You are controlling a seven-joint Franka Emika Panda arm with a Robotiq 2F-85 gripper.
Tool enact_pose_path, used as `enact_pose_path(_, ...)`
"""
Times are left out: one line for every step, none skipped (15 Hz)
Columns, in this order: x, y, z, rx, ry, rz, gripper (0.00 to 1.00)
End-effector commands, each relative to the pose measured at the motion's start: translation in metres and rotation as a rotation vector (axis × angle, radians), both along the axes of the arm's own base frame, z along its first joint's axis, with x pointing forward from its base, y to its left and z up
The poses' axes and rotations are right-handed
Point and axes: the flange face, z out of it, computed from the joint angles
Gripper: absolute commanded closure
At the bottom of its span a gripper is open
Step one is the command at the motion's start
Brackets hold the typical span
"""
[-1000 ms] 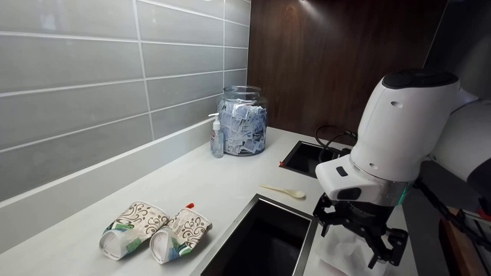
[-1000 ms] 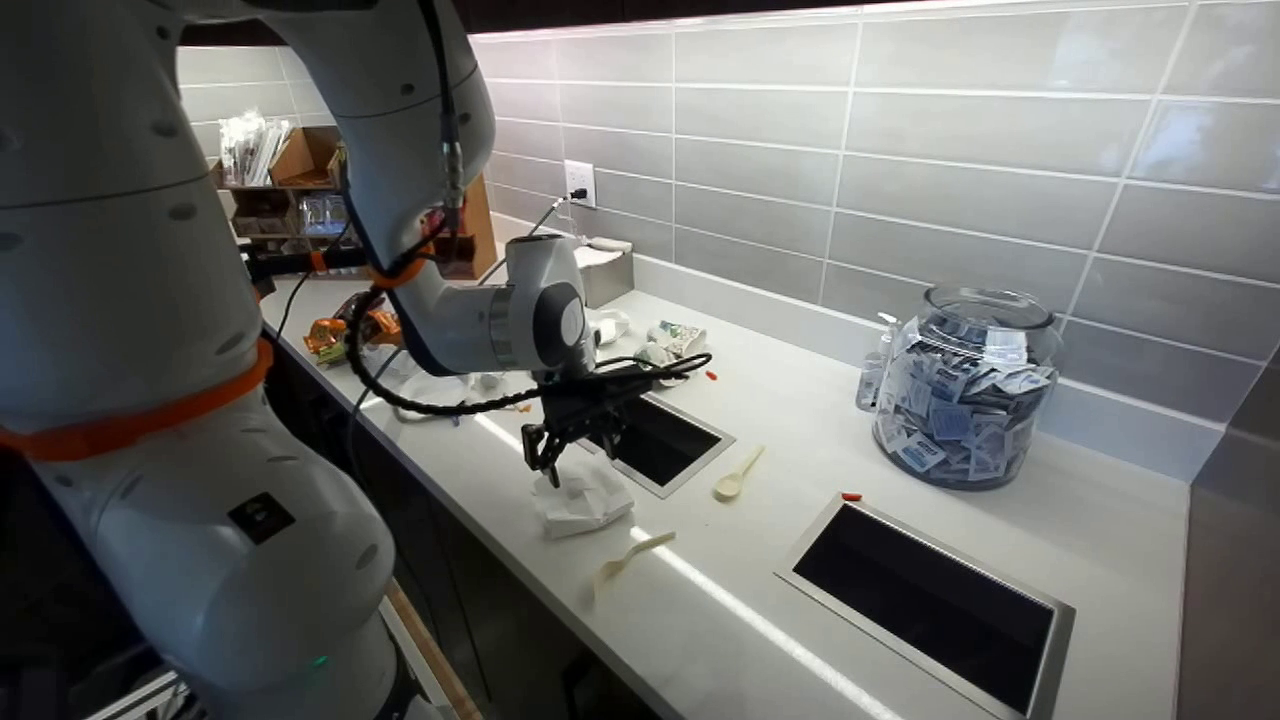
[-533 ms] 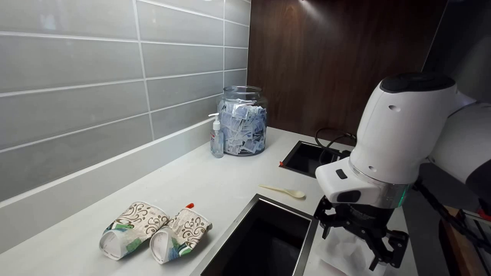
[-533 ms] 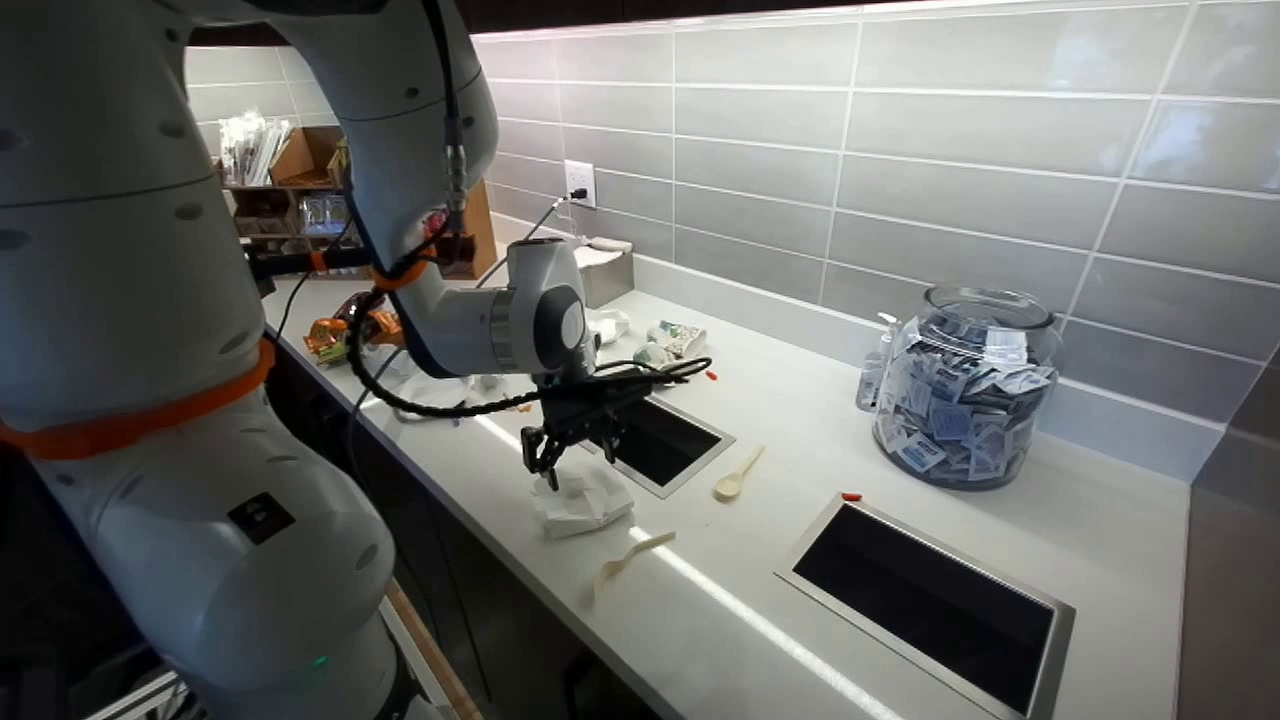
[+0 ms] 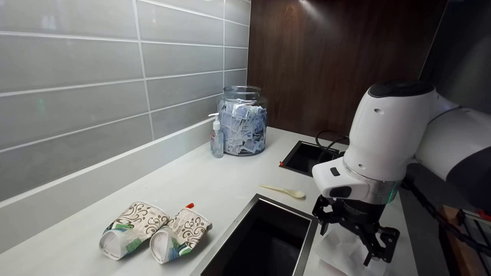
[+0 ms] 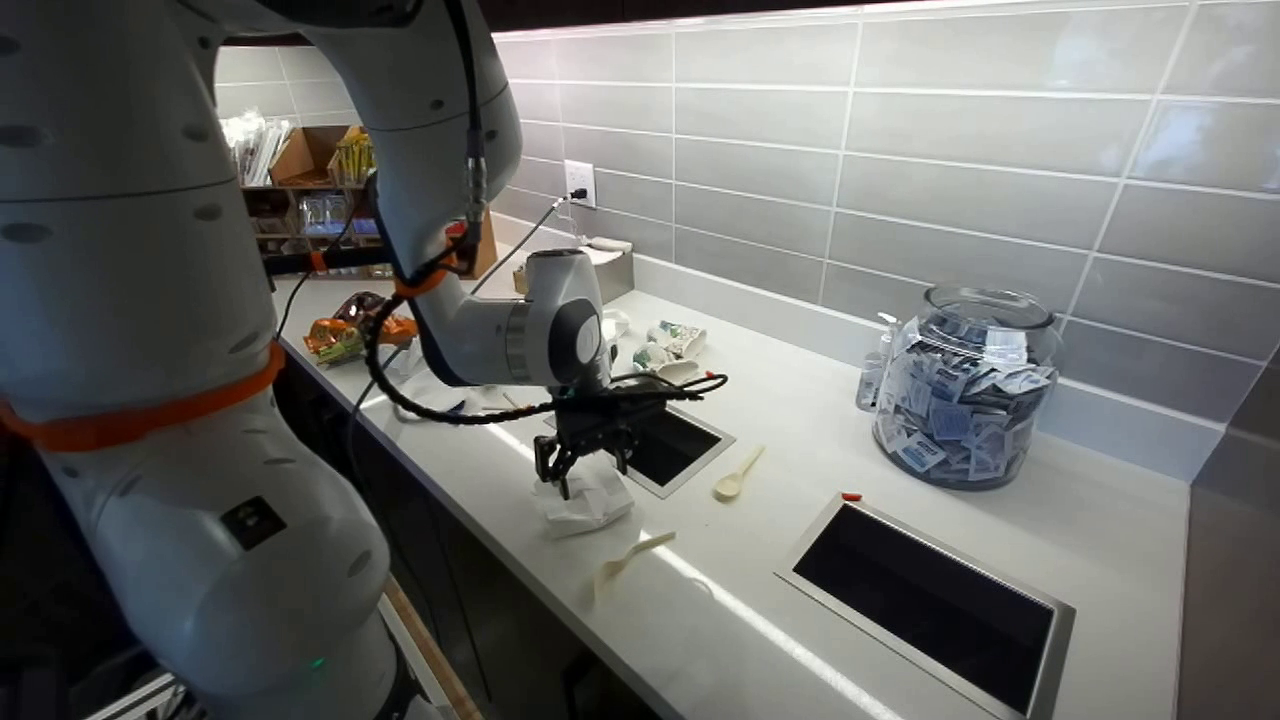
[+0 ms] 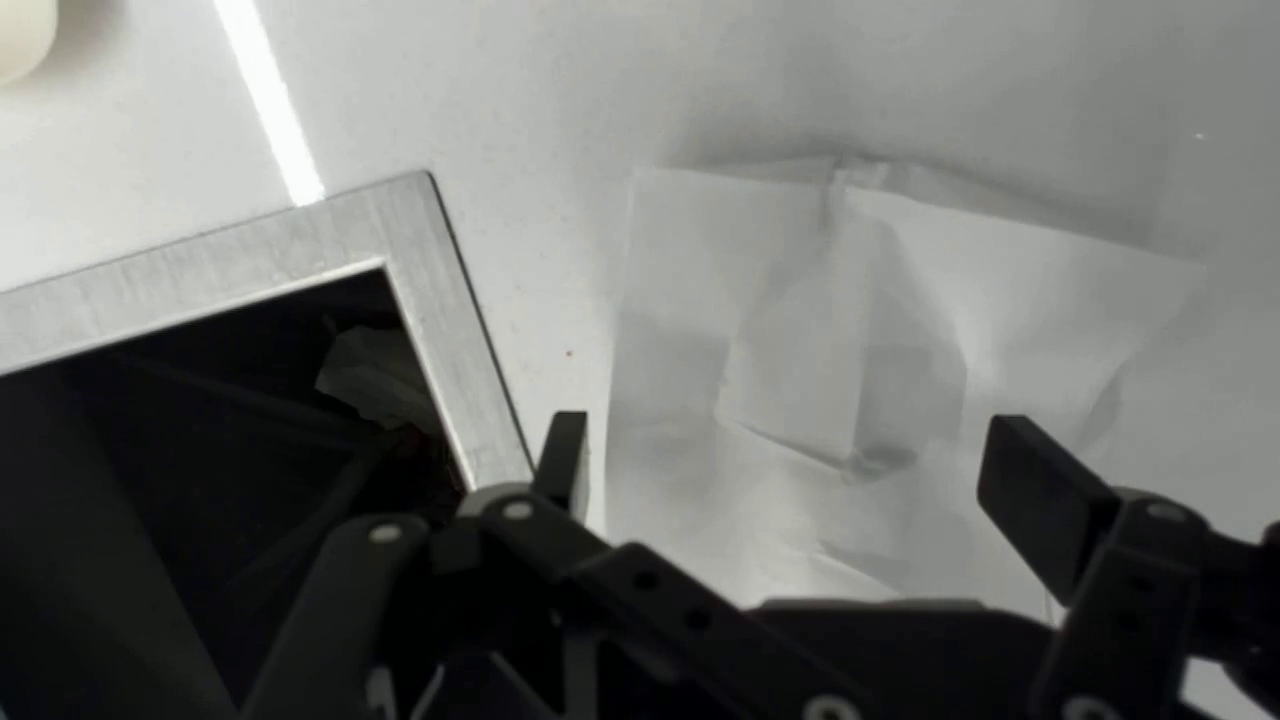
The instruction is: Put the cupcake lining into the hole in the table
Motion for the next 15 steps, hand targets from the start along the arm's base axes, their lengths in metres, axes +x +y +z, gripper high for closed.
enact_pose_path(0.003,0.000,-0.009,0.023,-0.002,0.001,0.00)
enact_pose_path(0.003,0.000,-0.011,0.023,0.001,-0.001,0.00)
enact_pose_path(0.002,0.000,-0.013,0.024,0.004,-0.001,0.00)
enact_pose_path(0.002,-0.001,-0.015,0.019,0.005,-0.003,0.00)
enact_pose_path(0.002,-0.001,-0.016,0.020,0.005,-0.002,0.00)
enact_pose_path(0.002,-0.001,-0.017,0.022,0.004,0.000,0.00)
enact_pose_path(0.003,-0.001,-0.018,0.019,0.006,0.000,0.00)
enact_pose_path(0.004,-0.001,-0.019,0.024,0.002,0.004,0.00)
enact_pose_path(0.006,0.000,-0.019,0.026,-0.003,0.006,0.00)
enact_pose_path(0.007,0.000,-0.020,0.031,-0.005,0.009,0.00)
enact_pose_path(0.008,0.001,-0.021,0.033,-0.006,0.009,0.00)
enact_pose_path(0.009,0.001,-0.022,0.036,-0.006,0.010,0.00)
enact_pose_path(0.009,0.000,-0.024,0.035,-0.001,0.008,0.00)
enact_pose_path(0.010,-0.001,-0.026,0.029,0.008,0.001,0.00)
enact_pose_path(0.010,-0.001,-0.028,0.028,0.015,-0.002,0.00)
